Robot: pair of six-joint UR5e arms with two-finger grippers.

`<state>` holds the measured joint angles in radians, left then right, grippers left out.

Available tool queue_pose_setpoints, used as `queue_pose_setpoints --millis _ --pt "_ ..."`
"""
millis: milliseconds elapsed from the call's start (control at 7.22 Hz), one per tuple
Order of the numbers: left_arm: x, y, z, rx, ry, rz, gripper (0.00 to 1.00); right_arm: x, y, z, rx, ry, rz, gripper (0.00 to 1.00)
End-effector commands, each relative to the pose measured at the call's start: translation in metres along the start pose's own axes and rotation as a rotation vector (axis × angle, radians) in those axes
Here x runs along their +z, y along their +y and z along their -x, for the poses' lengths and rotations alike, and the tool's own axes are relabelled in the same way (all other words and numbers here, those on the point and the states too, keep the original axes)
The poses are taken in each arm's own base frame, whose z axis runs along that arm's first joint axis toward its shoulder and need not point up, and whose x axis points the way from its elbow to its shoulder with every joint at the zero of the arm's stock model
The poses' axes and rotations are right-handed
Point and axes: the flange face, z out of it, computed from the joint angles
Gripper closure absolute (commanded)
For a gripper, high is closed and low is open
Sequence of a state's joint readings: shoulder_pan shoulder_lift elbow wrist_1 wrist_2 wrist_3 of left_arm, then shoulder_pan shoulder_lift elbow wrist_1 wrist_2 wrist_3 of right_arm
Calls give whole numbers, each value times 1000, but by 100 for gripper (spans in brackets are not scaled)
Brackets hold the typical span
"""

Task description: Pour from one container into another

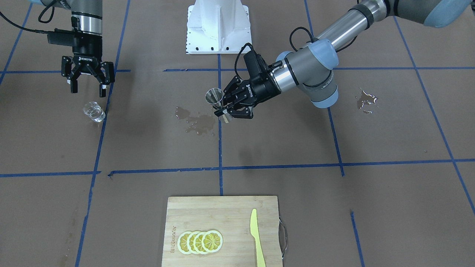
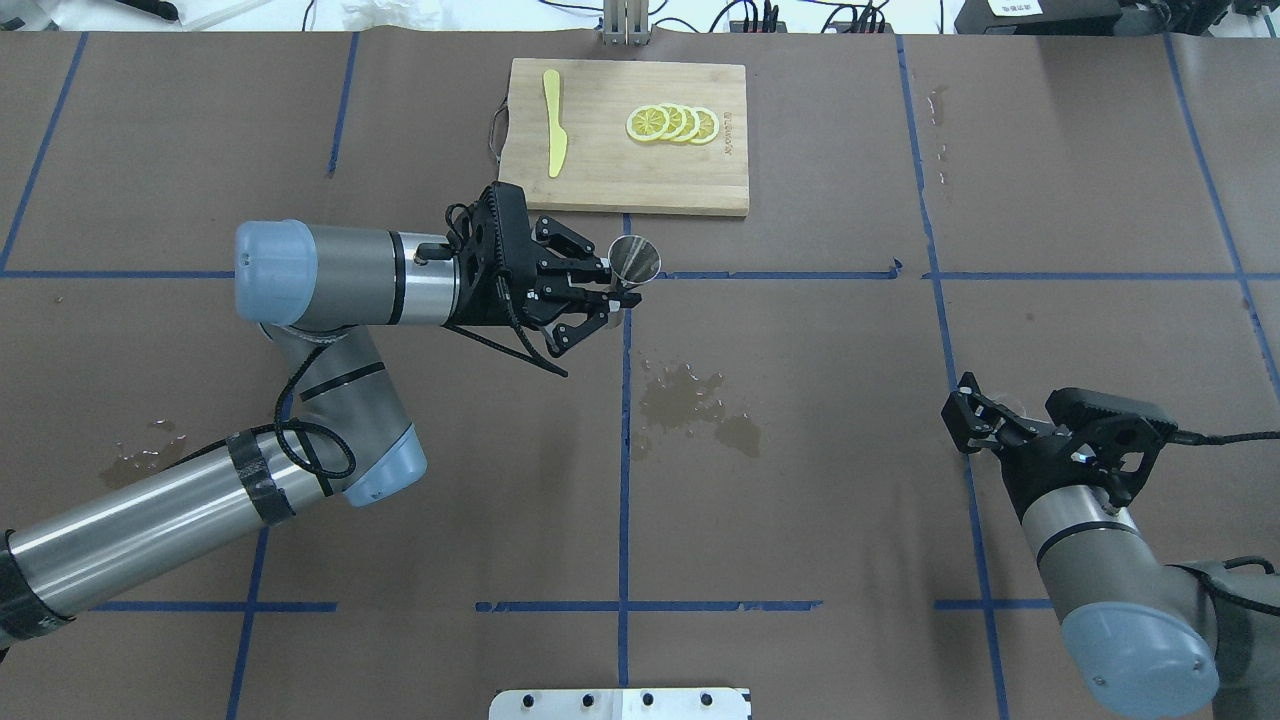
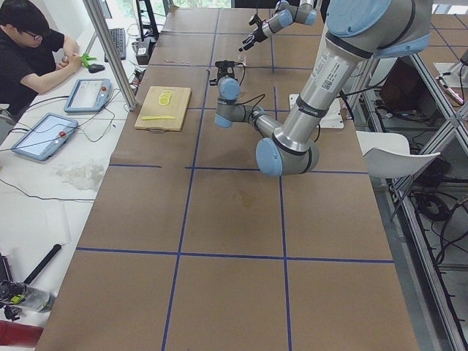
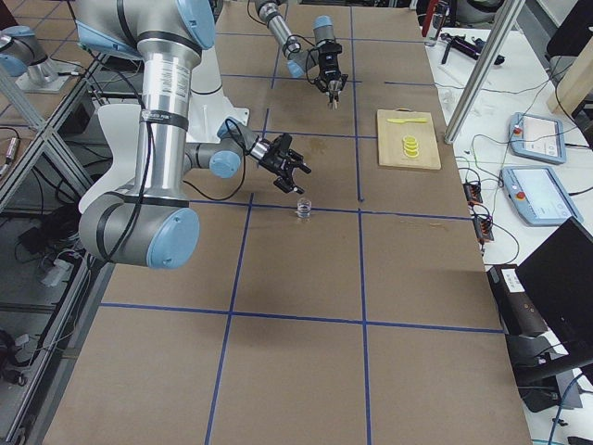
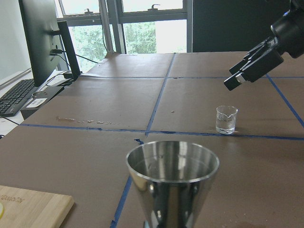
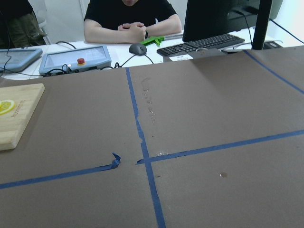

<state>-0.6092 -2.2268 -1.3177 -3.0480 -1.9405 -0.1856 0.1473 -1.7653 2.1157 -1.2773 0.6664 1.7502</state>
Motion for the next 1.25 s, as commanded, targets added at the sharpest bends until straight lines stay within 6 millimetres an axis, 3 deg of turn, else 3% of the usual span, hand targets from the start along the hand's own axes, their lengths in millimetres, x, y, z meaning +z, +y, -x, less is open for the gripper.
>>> queue_pose_setpoints --millis 0,554,970,1109 --pt "0 1 0 0 0 1 100 15 32 -14 -26 -10 -137 4" --pt "0 -2 -2 1 3 -5 100 31 70 -35 -125 -5 -206 3" --pt "0 -1 -2 1 2 -3 100 47 96 -25 -138 0 -220 2" --pt "-1 0 -2 1 1 -3 100 53 102 -32 -147 10 -225 2"
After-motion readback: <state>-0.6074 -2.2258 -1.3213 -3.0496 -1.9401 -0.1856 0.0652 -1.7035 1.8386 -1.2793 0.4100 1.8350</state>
